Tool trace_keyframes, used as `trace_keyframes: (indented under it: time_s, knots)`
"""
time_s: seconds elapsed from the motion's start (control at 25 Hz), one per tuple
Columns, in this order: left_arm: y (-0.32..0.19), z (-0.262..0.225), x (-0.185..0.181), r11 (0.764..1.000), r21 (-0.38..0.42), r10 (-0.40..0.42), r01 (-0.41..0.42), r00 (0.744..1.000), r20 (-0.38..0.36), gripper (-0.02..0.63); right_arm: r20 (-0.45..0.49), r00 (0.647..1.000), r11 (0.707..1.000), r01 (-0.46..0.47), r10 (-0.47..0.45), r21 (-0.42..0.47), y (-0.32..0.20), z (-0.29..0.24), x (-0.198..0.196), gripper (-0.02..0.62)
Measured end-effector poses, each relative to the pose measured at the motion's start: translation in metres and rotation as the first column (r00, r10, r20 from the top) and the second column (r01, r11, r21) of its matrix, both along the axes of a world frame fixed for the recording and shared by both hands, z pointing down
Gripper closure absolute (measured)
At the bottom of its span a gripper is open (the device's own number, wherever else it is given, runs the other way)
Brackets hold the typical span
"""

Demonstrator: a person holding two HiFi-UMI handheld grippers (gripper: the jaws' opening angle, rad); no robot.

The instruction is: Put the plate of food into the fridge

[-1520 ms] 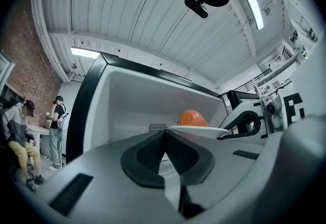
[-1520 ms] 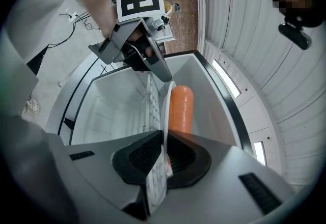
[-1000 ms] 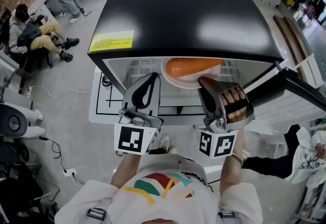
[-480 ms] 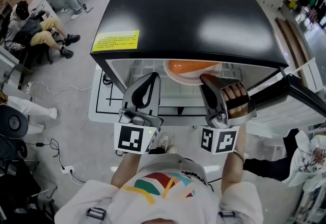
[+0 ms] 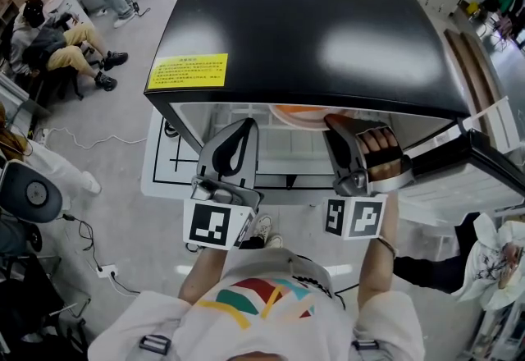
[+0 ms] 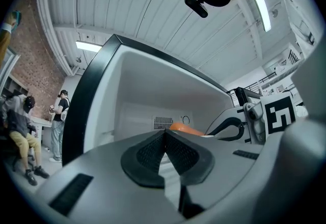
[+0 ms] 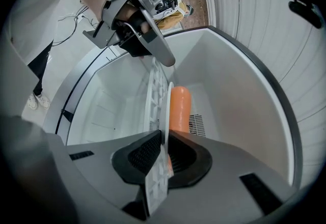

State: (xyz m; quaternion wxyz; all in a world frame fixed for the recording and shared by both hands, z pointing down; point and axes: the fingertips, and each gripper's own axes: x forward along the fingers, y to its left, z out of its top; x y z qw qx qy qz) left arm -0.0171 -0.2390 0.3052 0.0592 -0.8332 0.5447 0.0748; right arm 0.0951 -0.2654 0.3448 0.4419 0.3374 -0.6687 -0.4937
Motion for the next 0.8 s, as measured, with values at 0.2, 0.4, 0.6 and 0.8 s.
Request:
trace_keyframes:
  time_s: [0.2,0.4,0.6,0.8]
  knots:
    - [-0.004,-0.001,0.000,1.000,-0.004,0.001,-0.001,1.000,0.004,0.600,-0.001,1.000,1.000,-0.002,0.002,-0.006,-0.009,-0.003,0.000,0.557]
    - [-0.004,0.003,-0.006,1.000,-0.014,-0.012,0.012,1.000,0.001,0.600,-0.028,0.999,1.000,-0.018,0.018,0.015,-0.018,-0.002,-0.002,0.551]
    - [-0.004,0.001,-0.006,1.000,-0.002,-0.014,0.014,1.000,0.011,0.601,-0.015,1.000,1.000,-0.026,0.026,0.017,-0.026,-0.006,-0.002,0.546]
    - [-0.005,-0.002,-0.007,1.000,0.004,-0.023,0.023,1.000,0.008,0.600,0.024,1.000,1.000,-0.009,0.010,-0.021,-0.028,-0.009,-0.004,0.537]
